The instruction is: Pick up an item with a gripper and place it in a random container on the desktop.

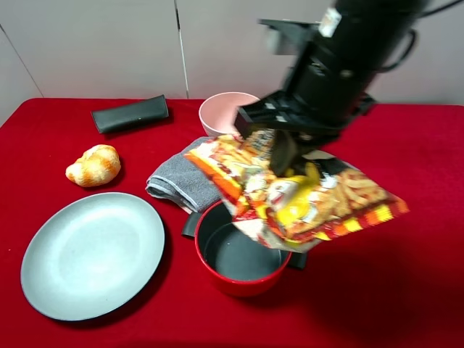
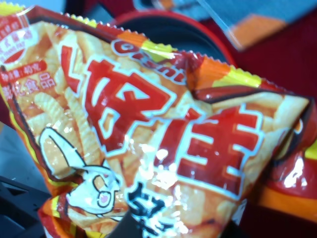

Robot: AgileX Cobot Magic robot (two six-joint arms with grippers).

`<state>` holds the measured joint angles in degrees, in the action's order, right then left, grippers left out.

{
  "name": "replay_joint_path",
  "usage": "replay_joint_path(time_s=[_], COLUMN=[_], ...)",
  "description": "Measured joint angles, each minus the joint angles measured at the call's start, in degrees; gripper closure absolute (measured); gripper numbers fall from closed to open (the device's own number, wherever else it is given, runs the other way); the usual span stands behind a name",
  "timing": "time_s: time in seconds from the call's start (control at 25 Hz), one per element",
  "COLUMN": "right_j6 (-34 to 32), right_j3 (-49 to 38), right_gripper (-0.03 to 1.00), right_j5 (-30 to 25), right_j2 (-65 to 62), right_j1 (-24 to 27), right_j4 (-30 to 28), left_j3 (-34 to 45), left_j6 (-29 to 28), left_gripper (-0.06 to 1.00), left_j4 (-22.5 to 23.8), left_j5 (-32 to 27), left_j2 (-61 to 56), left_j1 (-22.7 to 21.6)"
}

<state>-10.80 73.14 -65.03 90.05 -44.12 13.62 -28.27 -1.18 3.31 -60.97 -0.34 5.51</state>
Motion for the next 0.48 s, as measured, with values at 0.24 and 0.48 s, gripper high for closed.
replay_joint_path(time_s=[0.24,0.48], right_j6=[0.0,0.0], right_j3=[8.2,15.8], right_gripper=[0.94,0.94], right_j5=[-0.8,-1.7], right_j2=[7.0,13.3], right_j1=[-4.8,-9.7], right_j4=[-1.2,-1.8], left_j3=[0.0,0.0], left_j6=[0.0,0.0], left_gripper=[-0.01,-0.01], left_j4=[0.0,0.0], left_j5=[0.0,0.0], left_j2=[0.0,0.0], left_j1=[0.0,0.0])
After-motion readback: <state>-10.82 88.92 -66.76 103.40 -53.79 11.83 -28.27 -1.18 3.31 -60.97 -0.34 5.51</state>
